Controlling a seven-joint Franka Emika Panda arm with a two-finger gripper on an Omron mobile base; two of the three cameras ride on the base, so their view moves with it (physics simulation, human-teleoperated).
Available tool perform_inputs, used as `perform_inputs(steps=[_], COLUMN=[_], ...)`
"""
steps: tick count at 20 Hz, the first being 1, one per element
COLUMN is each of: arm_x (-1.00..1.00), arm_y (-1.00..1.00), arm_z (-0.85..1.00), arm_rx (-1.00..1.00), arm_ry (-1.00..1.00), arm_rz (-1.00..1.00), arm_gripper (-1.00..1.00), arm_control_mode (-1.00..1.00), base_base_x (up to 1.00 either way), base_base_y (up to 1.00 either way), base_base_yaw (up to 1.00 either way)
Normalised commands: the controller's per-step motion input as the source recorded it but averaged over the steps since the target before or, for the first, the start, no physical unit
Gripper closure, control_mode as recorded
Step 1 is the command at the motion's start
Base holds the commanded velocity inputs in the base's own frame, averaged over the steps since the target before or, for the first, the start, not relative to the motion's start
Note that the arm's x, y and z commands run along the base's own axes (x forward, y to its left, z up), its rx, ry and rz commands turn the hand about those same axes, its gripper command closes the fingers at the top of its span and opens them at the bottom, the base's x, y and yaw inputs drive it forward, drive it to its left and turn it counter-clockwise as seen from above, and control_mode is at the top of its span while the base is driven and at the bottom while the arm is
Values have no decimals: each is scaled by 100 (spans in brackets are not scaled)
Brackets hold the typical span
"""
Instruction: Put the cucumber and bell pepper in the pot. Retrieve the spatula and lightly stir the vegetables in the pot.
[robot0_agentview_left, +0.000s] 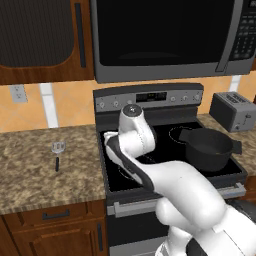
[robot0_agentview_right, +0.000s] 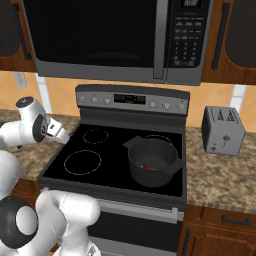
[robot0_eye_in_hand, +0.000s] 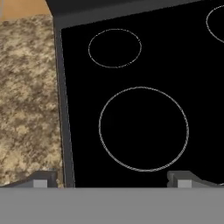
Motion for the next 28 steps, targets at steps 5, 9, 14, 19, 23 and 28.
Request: perform_inputs(steps=[5, 9, 14, 19, 23, 28], arm_x=[33, 11, 0, 0, 2, 20], arm_y=[100, 100, 99, 82, 61, 34], arm_z=[-19, -16, -22, -16, -1, -12], arm_rx=[0, 0, 0, 0, 0, 0], arm_ry=[4, 5, 2, 2, 3, 9], arm_rz=[15, 13, 9, 1, 0, -3], arm_gripper=[-100, -100, -100, -100, -100, -100], arm_control_mode=[-100, -100, -100, -100, -100, -100], base_base_x=[0, 0, 0, 0, 0, 0], base_base_y=[0, 0, 0, 0, 0, 0], base_base_yaw=[0, 0, 0, 0, 0, 0])
